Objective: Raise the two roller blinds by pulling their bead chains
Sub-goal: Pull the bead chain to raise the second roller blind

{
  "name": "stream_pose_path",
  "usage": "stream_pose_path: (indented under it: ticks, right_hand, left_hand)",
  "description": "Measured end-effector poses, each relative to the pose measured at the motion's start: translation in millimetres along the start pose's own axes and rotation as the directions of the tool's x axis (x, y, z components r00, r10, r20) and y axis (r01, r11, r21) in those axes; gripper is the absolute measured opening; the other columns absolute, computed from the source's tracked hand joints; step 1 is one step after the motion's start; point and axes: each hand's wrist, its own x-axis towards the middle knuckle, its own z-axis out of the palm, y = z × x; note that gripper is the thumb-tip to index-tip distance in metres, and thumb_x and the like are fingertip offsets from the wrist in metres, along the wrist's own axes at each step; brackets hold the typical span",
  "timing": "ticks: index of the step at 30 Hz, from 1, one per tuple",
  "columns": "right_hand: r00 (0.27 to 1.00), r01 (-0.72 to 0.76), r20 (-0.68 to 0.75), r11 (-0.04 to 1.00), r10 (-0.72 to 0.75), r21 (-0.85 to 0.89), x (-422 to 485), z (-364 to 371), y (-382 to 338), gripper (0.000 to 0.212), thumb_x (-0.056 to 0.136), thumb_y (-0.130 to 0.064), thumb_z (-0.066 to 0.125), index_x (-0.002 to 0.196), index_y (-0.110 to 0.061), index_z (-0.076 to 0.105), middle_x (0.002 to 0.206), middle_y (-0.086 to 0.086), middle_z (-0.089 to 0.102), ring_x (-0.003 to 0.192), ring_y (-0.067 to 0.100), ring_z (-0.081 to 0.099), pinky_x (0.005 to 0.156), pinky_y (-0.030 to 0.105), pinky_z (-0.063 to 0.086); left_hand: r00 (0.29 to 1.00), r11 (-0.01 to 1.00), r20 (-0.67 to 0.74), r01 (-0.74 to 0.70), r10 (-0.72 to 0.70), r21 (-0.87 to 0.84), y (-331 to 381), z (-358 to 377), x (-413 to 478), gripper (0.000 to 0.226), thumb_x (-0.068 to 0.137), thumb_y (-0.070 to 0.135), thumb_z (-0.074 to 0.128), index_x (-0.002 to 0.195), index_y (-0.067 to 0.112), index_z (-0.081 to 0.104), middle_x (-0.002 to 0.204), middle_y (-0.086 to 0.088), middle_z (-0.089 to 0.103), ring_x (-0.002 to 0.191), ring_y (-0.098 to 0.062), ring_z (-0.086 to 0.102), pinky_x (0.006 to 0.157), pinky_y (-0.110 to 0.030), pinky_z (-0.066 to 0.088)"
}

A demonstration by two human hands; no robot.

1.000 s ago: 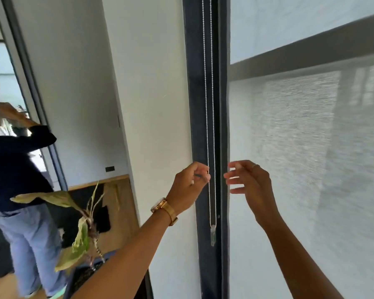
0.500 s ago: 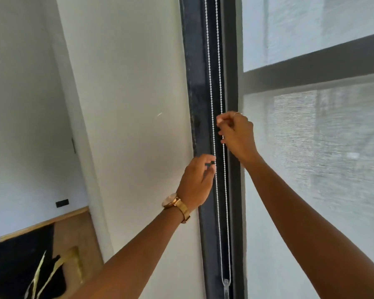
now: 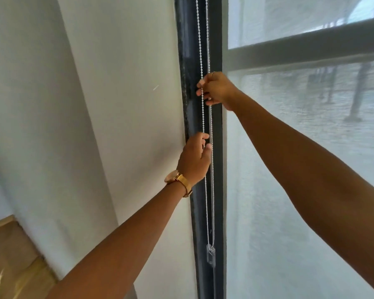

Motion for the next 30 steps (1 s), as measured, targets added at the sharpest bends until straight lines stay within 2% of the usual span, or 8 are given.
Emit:
stream_pose_path:
  ticks: [3,5,7,10,15,19,26,30]
  right_hand:
    - [0.996,0.038,-0.084,0.998,-0.034,0.058,-17,-1,7,0.02,0.098,-0.005,0.034,0.09,-0.006,0.053,0.069,0.006,0.054,0.063,0.016,0.054,0.066,0.03,0.052]
    - [0.99,0.071,-0.125,0.997,-0.069,0.01,-31,2,11,0.019,0.095,-0.001,0.035,0.097,-0.007,0.053,0.082,0.01,0.058,0.068,0.017,0.057,0.07,0.031,0.056]
    - [0.98,0.091,-0.168,0.992,-0.105,-0.09,-42,3,10,0.025,0.09,0.007,0.037,0.099,-0.006,0.056,0.096,0.012,0.059,0.069,0.014,0.059,0.062,0.023,0.056]
    - [0.976,0.117,-0.167,0.986,-0.136,-0.119,-57,2,5,0.022,0.084,0.01,0.043,0.092,-0.002,0.059,0.083,0.013,0.058,0.067,0.017,0.059,0.052,0.016,0.05]
    - [0.942,0.114,-0.303,0.988,-0.142,-0.108,-80,4,8,0.022,0.075,0.015,0.037,0.074,-0.001,0.052,0.065,0.01,0.05,0.062,0.018,0.053,0.063,0.036,0.06]
    - [0.908,0.144,-0.371,0.976,-0.195,-0.16,-94,8,8,0.025,0.078,0.014,0.036,0.068,-0.006,0.046,0.06,0.004,0.045,0.057,0.013,0.049,0.068,0.041,0.06]
    - [0.912,0.124,-0.36,0.969,-0.197,-0.215,-104,22,8,0.028,0.087,0.011,0.043,0.066,-0.007,0.041,0.06,-0.002,0.044,0.056,0.012,0.05,0.068,0.029,0.057]
    - [0.939,0.077,-0.315,0.978,-0.136,-0.192,-110,37,11,0.034,0.085,0.015,0.04,0.063,-0.011,0.039,0.061,-0.001,0.043,0.053,0.012,0.049,0.05,0.016,0.054]
  left_hand:
    - [0.999,0.994,-0.039,-0.037,0.033,-0.104,6,-8,-11,0.029,0.096,0.021,0.046,0.123,0.012,0.051,0.126,-0.01,0.059,0.105,-0.015,0.055,0.081,-0.021,0.043]
    - [0.998,0.982,-0.039,-0.057,0.051,-0.179,14,-15,-15,0.031,0.096,0.022,0.045,0.124,0.011,0.05,0.126,-0.011,0.059,0.104,-0.013,0.054,0.08,-0.018,0.042]
    - [0.998,0.96,-0.048,-0.058,0.046,-0.273,28,-22,-10,0.031,0.097,0.024,0.044,0.124,0.008,0.05,0.122,-0.011,0.061,0.1,-0.012,0.054,0.08,-0.017,0.044]
    - [0.995,0.906,-0.099,-0.035,-0.008,-0.421,58,-32,19,0.029,0.098,0.03,0.04,0.113,0.009,0.053,0.107,-0.005,0.061,0.089,-0.009,0.055,0.071,-0.013,0.043]
    - [0.96,0.862,-0.276,-0.109,-0.037,-0.496,103,-57,85,0.03,0.098,0.033,0.039,0.091,0.008,0.054,0.08,-0.002,0.056,0.072,-0.009,0.051,0.062,-0.013,0.042]
    - [0.995,0.791,-0.081,-0.007,-0.054,-0.612,135,-86,132,0.033,0.099,0.036,0.033,0.082,0.015,0.051,0.086,-0.011,0.061,0.071,-0.018,0.055,0.069,-0.033,0.049]
    - [0.978,0.562,0.179,0.09,0.106,-0.822,182,-141,177,0.053,0.099,0.045,0.022,0.122,0.007,0.05,0.111,-0.011,0.067,0.078,-0.022,0.067,0.066,-0.032,0.055]
    - [0.992,0.522,0.116,0.079,0.039,-0.849,196,-155,186,0.028,0.098,0.017,0.032,0.1,0.009,0.059,0.072,-0.001,0.059,0.046,-0.009,0.046,0.041,-0.018,0.036]
